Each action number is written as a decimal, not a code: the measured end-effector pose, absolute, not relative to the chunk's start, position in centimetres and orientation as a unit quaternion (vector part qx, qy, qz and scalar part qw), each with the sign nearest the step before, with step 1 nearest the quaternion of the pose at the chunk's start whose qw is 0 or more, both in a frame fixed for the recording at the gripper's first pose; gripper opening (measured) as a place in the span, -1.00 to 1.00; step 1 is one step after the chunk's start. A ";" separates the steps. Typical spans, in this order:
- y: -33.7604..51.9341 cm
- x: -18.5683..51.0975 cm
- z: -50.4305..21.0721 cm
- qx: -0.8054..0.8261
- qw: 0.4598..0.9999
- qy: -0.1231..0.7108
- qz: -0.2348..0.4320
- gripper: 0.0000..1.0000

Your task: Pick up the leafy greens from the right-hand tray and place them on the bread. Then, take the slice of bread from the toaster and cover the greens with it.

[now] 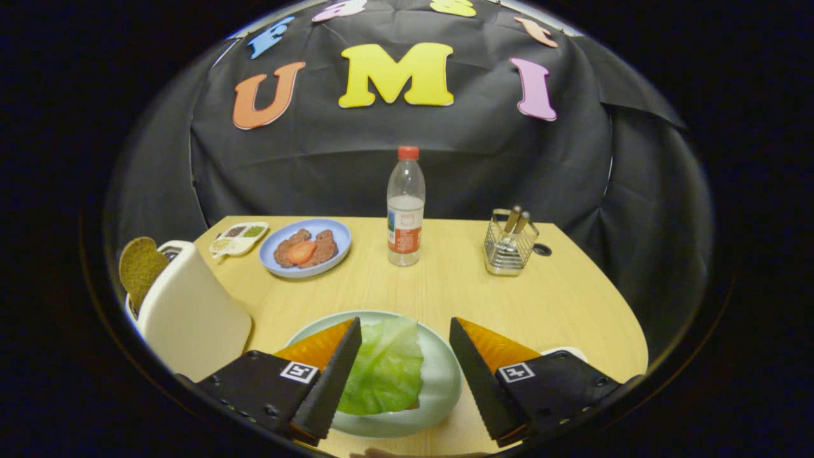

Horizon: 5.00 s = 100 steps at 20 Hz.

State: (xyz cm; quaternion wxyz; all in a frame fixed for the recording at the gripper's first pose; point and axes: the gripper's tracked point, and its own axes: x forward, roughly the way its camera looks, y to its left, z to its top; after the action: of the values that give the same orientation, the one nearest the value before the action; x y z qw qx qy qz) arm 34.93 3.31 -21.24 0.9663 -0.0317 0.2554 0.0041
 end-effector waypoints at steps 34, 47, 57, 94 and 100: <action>30.5 28.5 -16.7 -0.039 0.959 0.262 0.099 0.89; 29.7 27.9 -17.0 -0.025 0.940 0.329 0.081 -0.73; 28.4 25.5 -7.6 0.023 0.961 0.251 0.111 -0.78; 5.5 33.4 -24.2 0.155 0.933 0.323 0.023 -0.70; 3.9 33.4 -25.8 0.100 0.944 0.314 0.009 -0.39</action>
State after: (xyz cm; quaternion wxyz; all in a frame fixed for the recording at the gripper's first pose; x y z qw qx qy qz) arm 33.36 3.89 -25.85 0.9442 0.1001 0.3135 0.0090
